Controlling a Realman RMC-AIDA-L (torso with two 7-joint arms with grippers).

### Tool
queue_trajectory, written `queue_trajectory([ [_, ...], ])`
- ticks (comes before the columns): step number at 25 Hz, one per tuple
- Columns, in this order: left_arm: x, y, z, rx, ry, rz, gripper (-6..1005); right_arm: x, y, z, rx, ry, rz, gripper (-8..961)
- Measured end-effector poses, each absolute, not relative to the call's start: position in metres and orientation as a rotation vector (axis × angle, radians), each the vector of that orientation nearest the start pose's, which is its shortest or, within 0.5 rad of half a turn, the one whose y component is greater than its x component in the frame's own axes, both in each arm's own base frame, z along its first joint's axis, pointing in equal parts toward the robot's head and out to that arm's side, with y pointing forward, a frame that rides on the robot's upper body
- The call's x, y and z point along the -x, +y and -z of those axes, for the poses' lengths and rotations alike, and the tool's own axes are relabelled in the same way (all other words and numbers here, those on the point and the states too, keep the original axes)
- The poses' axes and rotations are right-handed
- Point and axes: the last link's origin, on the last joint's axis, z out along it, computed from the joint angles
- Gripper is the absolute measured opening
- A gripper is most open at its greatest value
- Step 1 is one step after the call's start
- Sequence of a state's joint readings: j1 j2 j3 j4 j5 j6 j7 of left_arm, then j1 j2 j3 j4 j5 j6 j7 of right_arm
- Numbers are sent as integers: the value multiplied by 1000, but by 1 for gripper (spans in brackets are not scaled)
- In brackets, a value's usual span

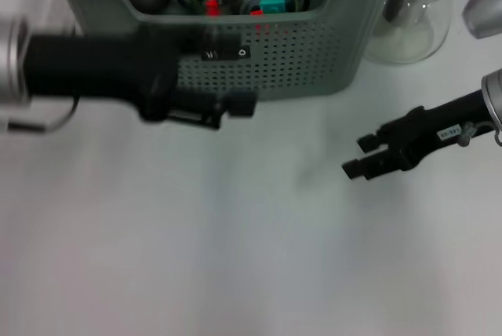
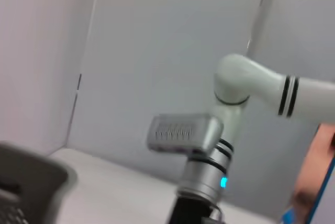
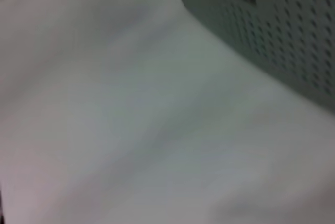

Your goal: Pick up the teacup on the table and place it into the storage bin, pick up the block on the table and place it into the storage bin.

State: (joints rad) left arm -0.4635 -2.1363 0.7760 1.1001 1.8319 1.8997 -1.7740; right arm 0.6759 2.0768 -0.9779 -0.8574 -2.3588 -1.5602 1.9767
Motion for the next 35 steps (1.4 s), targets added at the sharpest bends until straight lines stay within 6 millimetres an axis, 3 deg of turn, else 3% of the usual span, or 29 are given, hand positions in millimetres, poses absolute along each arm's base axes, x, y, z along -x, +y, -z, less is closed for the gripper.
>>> queue_trajectory([
  [3, 225, 297, -30, 2856, -773, 974, 956, -224, 351, 15, 2944, 872, -109, 690],
  [6, 246, 295, -16, 2823, -877, 928, 956, -222, 349, 17, 2945, 801, -255, 690],
  [9, 255, 295, -8, 2805, -901, 870, 956, -217, 349, 19, 2942, 755, -384, 690],
  [20, 271, 296, 7, 2784, -871, 754, 956, -221, 347, 25, 2946, 697, -433, 950],
  [35, 272, 300, 15, 2789, -820, 702, 956, -225, 346, 31, 2931, 724, -450, 945],
])
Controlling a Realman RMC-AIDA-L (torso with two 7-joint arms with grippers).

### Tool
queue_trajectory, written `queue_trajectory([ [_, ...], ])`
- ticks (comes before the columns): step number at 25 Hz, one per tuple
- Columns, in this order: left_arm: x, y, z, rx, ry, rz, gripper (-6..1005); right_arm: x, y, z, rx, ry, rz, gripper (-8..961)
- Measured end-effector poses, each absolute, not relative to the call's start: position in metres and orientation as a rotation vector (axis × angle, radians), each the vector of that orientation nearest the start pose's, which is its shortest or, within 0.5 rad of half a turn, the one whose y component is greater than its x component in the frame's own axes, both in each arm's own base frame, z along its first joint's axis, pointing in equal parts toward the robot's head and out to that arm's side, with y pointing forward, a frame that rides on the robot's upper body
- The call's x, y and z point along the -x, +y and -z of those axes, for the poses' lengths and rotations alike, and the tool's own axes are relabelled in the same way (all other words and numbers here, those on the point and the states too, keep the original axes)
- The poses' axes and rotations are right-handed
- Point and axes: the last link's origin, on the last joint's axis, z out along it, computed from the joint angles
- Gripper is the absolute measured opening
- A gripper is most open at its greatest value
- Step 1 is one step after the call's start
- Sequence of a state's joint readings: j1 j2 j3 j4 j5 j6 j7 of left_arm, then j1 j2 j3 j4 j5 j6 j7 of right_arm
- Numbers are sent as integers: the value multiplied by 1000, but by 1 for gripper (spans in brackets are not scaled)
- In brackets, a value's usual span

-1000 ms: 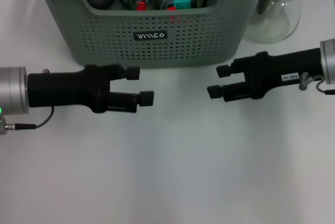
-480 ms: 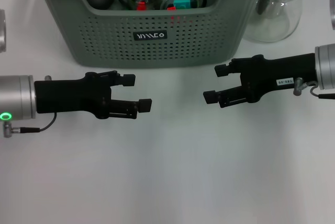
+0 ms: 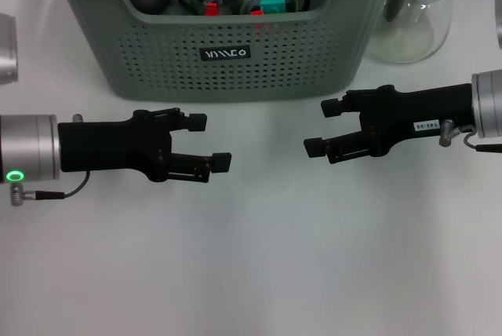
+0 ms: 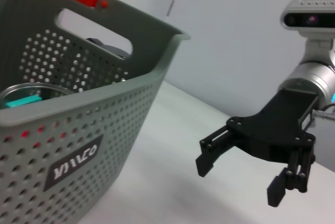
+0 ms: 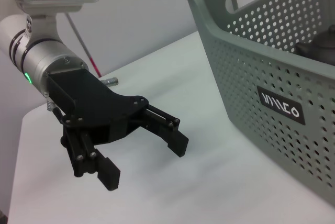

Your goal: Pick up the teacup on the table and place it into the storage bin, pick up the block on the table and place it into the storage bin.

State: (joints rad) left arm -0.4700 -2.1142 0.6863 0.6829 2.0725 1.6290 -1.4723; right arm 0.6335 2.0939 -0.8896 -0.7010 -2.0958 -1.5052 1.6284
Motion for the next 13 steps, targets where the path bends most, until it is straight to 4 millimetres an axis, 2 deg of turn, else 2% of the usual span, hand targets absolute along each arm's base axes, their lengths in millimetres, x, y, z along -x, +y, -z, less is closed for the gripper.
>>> queue_trajectory([
  [13, 265, 306, 17, 2828, -761, 676, 956, -224, 346, 32, 2937, 697, -445, 945],
])
